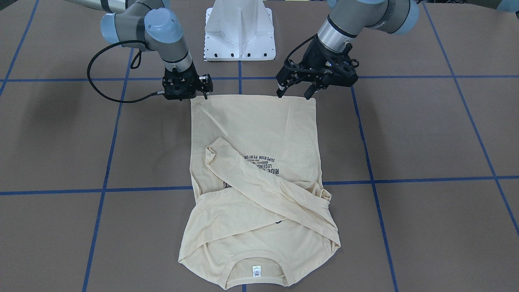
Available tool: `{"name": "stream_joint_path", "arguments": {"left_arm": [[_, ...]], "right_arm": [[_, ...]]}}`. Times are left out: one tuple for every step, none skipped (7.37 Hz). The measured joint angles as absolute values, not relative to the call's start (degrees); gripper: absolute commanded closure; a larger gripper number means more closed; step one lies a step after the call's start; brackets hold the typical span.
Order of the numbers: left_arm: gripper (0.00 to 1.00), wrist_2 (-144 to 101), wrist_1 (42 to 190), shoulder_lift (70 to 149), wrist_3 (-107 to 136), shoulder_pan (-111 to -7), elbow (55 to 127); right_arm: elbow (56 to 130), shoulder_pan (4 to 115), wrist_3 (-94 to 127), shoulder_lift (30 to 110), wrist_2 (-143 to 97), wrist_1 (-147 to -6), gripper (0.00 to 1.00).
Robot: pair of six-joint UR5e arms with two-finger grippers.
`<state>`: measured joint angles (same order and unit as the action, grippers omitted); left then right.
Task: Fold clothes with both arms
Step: 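Grasp the hem corner with the right gripper while the left gripper lowers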
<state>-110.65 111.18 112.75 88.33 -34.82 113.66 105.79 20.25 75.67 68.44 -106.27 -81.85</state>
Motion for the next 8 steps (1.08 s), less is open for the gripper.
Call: {"name": "stream_joint_path", "arguments": {"left_arm": [[0.01, -110.7, 111.2, 112.7, 88.3, -34.8, 113.7], [0.01, -110.7, 111.2, 112.7, 88.3, -34.8, 113.8], [0.01, -110.7, 111.2, 112.7, 88.3, -34.8, 113.9], [0.01, -110.7, 111.2, 112.7, 88.3, -34.8, 114.0], [0.01, -110.7, 111.2, 112.7, 88.3, -34.8, 114.0], [0.01, -110.7, 111.2, 112.7, 88.3, -34.8, 114.0], [0.01, -110.7, 111.2, 112.7, 88.3, -34.8, 114.1], [0.01, -110.7, 111.2, 112.7, 88.3, -34.8, 114.1]], "right_arm": [[105.8, 20.1, 75.7, 68.4, -106.4, -82.2, 0.12], [105.7, 20.0, 75.7, 68.4, -106.5, -82.4, 0.12], [105.6, 19.9, 75.8, 68.4, -106.7, -82.5, 0.12], [105.5, 19.9, 75.8, 68.4, -106.8, -82.6, 0.12], [105.4, 19.8, 75.9, 68.4, -106.9, -82.6, 0.14], [105.2, 19.7, 76.1, 68.3, -107.0, -82.6, 0.25], [105.0, 19.6, 76.2, 68.3, -107.0, -82.6, 0.4], [104.9, 19.6, 76.3, 68.3, -107.0, -82.6, 0.54]]}}
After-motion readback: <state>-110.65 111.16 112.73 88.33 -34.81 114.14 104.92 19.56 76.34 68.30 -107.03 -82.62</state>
